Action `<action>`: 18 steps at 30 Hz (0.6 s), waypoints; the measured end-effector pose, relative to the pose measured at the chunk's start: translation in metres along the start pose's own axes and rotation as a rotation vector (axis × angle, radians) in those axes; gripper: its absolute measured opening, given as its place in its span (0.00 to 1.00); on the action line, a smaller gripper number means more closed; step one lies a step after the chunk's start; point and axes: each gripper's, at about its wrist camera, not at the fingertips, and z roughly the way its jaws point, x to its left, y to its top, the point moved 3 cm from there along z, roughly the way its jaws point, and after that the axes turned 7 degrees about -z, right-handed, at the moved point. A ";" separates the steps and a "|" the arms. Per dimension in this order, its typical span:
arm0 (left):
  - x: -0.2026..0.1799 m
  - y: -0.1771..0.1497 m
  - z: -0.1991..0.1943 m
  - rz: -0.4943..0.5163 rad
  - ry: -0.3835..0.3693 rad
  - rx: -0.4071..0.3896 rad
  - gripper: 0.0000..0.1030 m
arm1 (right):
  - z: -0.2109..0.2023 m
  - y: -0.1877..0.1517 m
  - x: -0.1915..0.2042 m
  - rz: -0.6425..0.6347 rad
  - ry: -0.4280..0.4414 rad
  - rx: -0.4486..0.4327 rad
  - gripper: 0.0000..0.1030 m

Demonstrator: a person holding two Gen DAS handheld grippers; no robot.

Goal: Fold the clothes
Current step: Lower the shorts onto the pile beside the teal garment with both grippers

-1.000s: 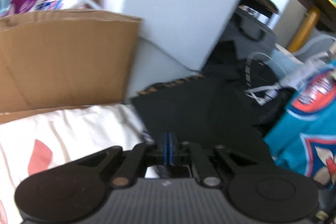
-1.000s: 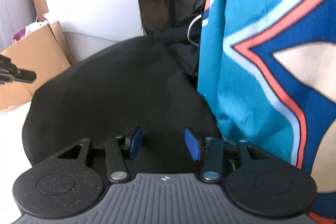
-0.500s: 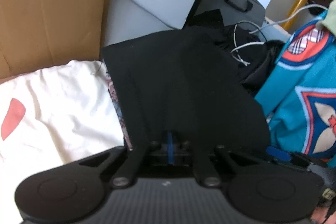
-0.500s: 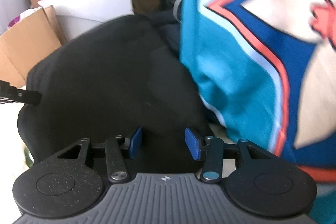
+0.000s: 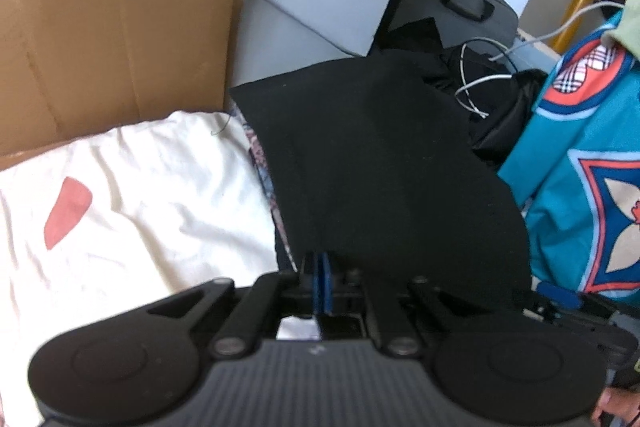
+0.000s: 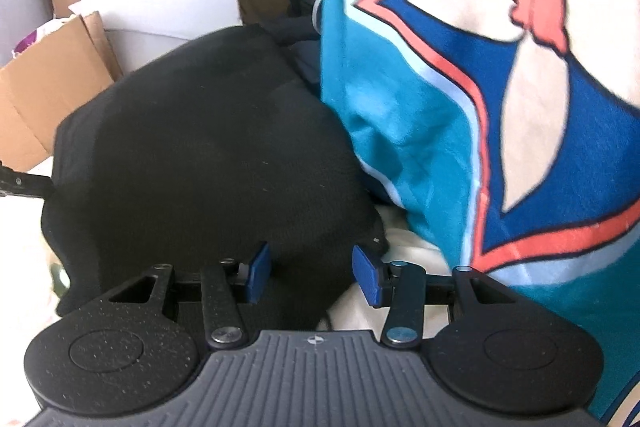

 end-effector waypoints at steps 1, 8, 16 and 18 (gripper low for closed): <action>0.000 -0.002 -0.002 -0.011 0.001 -0.001 0.07 | -0.001 0.001 0.003 -0.002 0.006 -0.004 0.50; -0.001 -0.019 -0.003 -0.062 0.001 0.005 0.21 | -0.002 0.009 0.026 -0.021 0.047 -0.022 0.50; 0.001 -0.034 0.003 -0.092 0.019 0.043 0.26 | 0.012 0.018 0.065 -0.009 0.118 0.006 0.51; 0.004 -0.037 0.001 -0.104 0.033 0.057 0.26 | 0.012 0.018 0.074 -0.008 0.141 0.017 0.51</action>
